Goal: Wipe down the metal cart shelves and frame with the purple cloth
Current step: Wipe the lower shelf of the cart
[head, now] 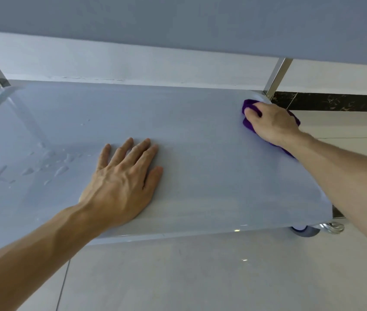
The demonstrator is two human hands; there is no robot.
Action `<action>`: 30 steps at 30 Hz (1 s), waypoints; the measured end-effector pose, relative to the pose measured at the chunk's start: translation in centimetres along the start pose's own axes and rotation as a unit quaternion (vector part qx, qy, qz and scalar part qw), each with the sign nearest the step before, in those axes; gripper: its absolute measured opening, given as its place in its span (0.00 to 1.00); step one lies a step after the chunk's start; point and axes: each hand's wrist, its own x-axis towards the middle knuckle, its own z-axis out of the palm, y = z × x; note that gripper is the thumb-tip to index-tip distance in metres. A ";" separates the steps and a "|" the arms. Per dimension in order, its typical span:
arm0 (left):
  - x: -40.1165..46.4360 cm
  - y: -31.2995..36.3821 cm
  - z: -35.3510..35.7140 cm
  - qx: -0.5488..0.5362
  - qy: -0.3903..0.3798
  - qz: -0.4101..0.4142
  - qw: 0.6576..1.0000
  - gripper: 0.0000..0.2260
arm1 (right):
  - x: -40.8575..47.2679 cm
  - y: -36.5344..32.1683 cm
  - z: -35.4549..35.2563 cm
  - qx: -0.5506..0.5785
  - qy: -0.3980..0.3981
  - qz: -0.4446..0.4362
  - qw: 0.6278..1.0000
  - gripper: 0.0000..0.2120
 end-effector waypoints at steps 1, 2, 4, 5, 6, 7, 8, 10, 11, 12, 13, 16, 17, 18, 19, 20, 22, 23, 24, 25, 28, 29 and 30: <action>0.0 0.0 0.0 0.002 0.001 -0.001 1.000 0.33 | 0.9 -1.3 0.5 -0.009 -0.007 0.032 0.999 0.21; 0.0 0.0 0.1 0.002 0.001 -0.002 1.000 0.33 | 1.5 -2.9 1.2 -0.014 -0.017 0.042 0.999 0.23; 0.1 -0.1 0.1 0.003 0.003 -0.004 1.000 0.32 | 1.8 -6.6 2.8 -0.014 -0.024 -0.016 0.999 0.24; 0.1 -0.2 0.0 0.004 0.004 -0.004 1.000 0.31 | 1.5 -8.4 3.6 -0.008 -0.019 -0.076 0.997 0.22; 0.1 -0.2 0.0 0.005 0.005 -0.003 1.000 0.31 | 0.9 -9.9 4.2 0.004 -0.019 -0.146 0.989 0.20; 0.1 -0.3 0.0 0.005 0.004 -0.002 1.000 0.31 | 0.2 -11.1 4.6 0.017 -0.029 -0.217 0.976 0.20; 0.1 -0.3 0.0 0.005 0.004 -0.001 1.000 0.31 | -0.4 -11.8 4.8 0.026 -0.046 -0.279 0.959 0.20; 0.0 -0.3 -0.1 0.006 0.003 -0.002 1.000 0.31 | -0.4 -12.0 4.5 0.030 -0.081 -0.355 0.931 0.20; 0.0 -0.3 -0.1 0.006 0.002 -0.001 1.000 0.31 | 0.1 -11.7 4.2 0.028 -0.090 -0.364 0.927 0.20; 0.1 -0.3 -0.2 0.006 0.001 -0.001 1.000 0.31 | 0.9 -11.2 3.9 0.023 -0.092 -0.354 0.930 0.19; 0.1 -0.2 -0.2 0.007 0.000 -0.001 1.000 0.32 | 1.9 -10.5 3.5 0.015 -0.090 -0.323 0.942 0.20; 0.0 0.0 -0.2 0.005 0.001 -0.002 1.000 0.32 | 5.1 -6.7 1.9 -0.017 -0.079 -0.146 0.986 0.23; 0.0 0.1 -0.1 0.003 0.000 -0.004 1.000 0.32 | 5.7 -5.1 1.4 -0.026 -0.074 -0.088 0.993 0.25; 0.0 0.2 -0.1 0.003 0.000 -0.004 1.000 0.31 | 6.1 -3.6 1.1 -0.030 -0.065 -0.037 0.997 0.26; 0.0 0.2 0.0 0.003 -0.001 -0.004 1.000 0.30 | 6.2 -2.6 1.0 -0.026 -0.055 0.001 0.998 0.27; 0.0 0.2 0.0 0.003 0.000 -0.005 1.000 0.30 | 6.3 -2.1 1.0 -0.016 -0.044 0.025 0.999 0.27; 0.1 0.2 0.1 0.000 0.002 -0.004 1.000 0.29 | 6.2 -3.2 1.6 0.006 -0.028 0.028 0.999 0.24; 0.1 0.1 0.1 -0.001 0.002 -0.003 1.000 0.29 | 6.1 -4.5 2.0 0.015 -0.027 0.003 1.000 0.22; 0.1 0.1 0.1 -0.002 0.003 -0.001 1.000 0.29 | 5.8 -6.0 2.5 0.018 -0.030 -0.038 0.999 0.21; 0.1 0.1 0.0 -0.003 0.004 -0.001 1.000 0.29 | 5.3 -7.5 3.0 0.018 -0.033 -0.089 0.995 0.20; 0.1 0.0 -0.2 -0.008 0.009 0.002 1.000 0.29 | 2.1 -11.5 4.8 0.029 -0.030 -0.244 0.969 0.18; 0.1 -0.1 -0.3 -0.009 0.008 0.003 1.000 0.29 | 0.6 -12.2 5.2 0.041 -0.028 -0.279 0.959 0.18; 0.1 -0.1 -0.3 -0.011 0.008 0.003 1.000 0.29 | -0.9 -12.4 5.4 0.056 -0.026 -0.304 0.951 0.18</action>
